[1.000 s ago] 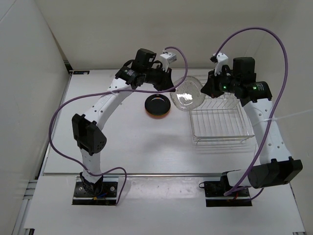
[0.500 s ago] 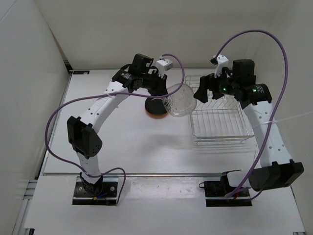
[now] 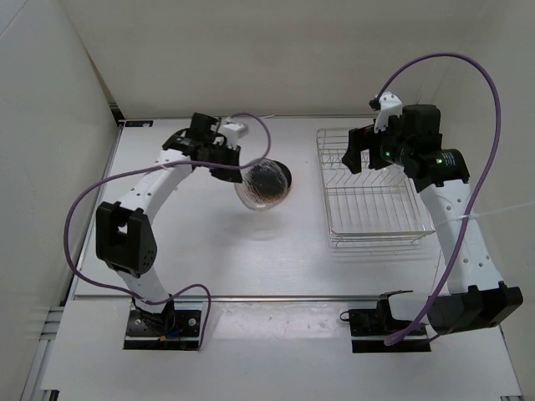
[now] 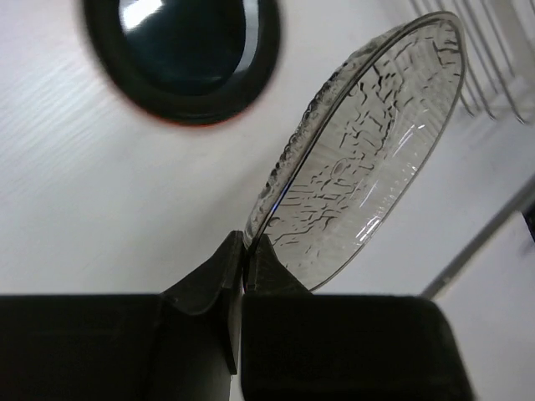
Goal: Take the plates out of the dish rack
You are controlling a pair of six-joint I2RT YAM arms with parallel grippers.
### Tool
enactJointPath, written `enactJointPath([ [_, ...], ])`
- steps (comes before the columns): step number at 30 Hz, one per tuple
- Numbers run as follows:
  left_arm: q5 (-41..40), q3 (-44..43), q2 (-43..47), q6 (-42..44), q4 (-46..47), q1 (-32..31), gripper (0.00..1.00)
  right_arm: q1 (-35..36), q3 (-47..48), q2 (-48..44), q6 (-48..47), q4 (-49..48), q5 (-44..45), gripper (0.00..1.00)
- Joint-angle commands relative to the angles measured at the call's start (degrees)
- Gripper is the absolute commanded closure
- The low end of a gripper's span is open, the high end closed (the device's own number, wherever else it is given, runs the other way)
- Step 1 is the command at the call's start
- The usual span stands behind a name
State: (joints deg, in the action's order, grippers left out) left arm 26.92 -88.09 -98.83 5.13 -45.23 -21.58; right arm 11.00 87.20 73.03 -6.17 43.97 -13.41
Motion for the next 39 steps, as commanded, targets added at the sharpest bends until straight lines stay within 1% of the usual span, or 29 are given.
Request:
enactJointPath([
  [1,0.9,2.7,3.6,-1.7,3.0,7.9,0.89,0.2,-0.5,-1.7,0.0,-2.7,2.3,0.00],
  [4,1.7,6.1,2.3,-2.2,4.3,11.9,0.89,0.2,-0.5,-1.7,0.0,-2.7,3.0,0.00],
  [5,2.4,6.7,1.8,-2.2,4.3,14.6,0.89,0.2,-0.5,-1.7,0.0,-2.7,3.0,0.00],
  [8,6.1,7.8,-1.3,-5.2,5.6,18.9,0.89,0.2,-0.5,-1.7,0.0,-2.7,3.0,0.00],
  [9,7.2,7.8,-2.2,-5.9,6.2,21.4,0.89,0.2,-0.5,-1.1,0.0,-2.7,3.0,0.00],
  [12,10.5,7.8,-5.9,-8.6,6.8,24.6,0.89,0.2,-0.5,-1.1,0.0,-2.7,3.5,0.00],
  [14,11.2,7.8,-8.0,-10.7,7.4,25.6,0.89,0.2,-0.5,-1.1,0.0,-2.7,3.5,0.00],
  [18,12.9,5.7,-12.1,-12.1,7.4,27.5,0.89,0.2,-1.1,-1.1,-0.5,-2.7,4.0,0.00],
  [21,13.4,5.0,-12.9,-11.4,7.4,27.5,0.89,0.2,-1.6,-1.1,-1.0,-2.7,4.0,0.00],
  [25,15.6,6.3,-10.4,-9.3,6.4,26.8,0.89,0.2,-1.6,-1.1,-1.0,-2.7,4.5,0.00],
  [26,16.1,6.3,-9.0,-7.2,5.6,26.8,0.89,0.2,-1.6,-1.1,-1.0,-2.7,4.5,0.00],
  [28,16.8,6.8,-7.1,-5.3,4.6,24.4,0.89,0.2,-1.1,-0.6,-1.0,-2.7,4.5,0.00],
  [30,14.9,6.8,-4.4,-2.2,2.6,22.4,0.89,0.2,-1.1,-0.6,-1.0,-2.7,4.0,0.00],
  [31,14.3,6.8,-3.2,-1.4,1.9,20.3,0.89,0.2,-1.1,-0.6,-1.0,-2.7,4.0,0.00],
  [36,10.5,6.3,-2.7,2.3,-1.4,13.9,0.89,0.2,0.1,-0.6,-1.0,-2.7,4.0,0.00],
  [37,9.9,6.3,-2.7,2.3,-2.1,11.8,0.89,0.2,0.1,-0.6,-1.0,-2.7,4.0,0.00],
  [39,8.4,5.7,-2.7,3.0,-3.0,9.6,0.89,0.2,0.1,-0.6,-1.0,-2.1,4.5,0.00],
])
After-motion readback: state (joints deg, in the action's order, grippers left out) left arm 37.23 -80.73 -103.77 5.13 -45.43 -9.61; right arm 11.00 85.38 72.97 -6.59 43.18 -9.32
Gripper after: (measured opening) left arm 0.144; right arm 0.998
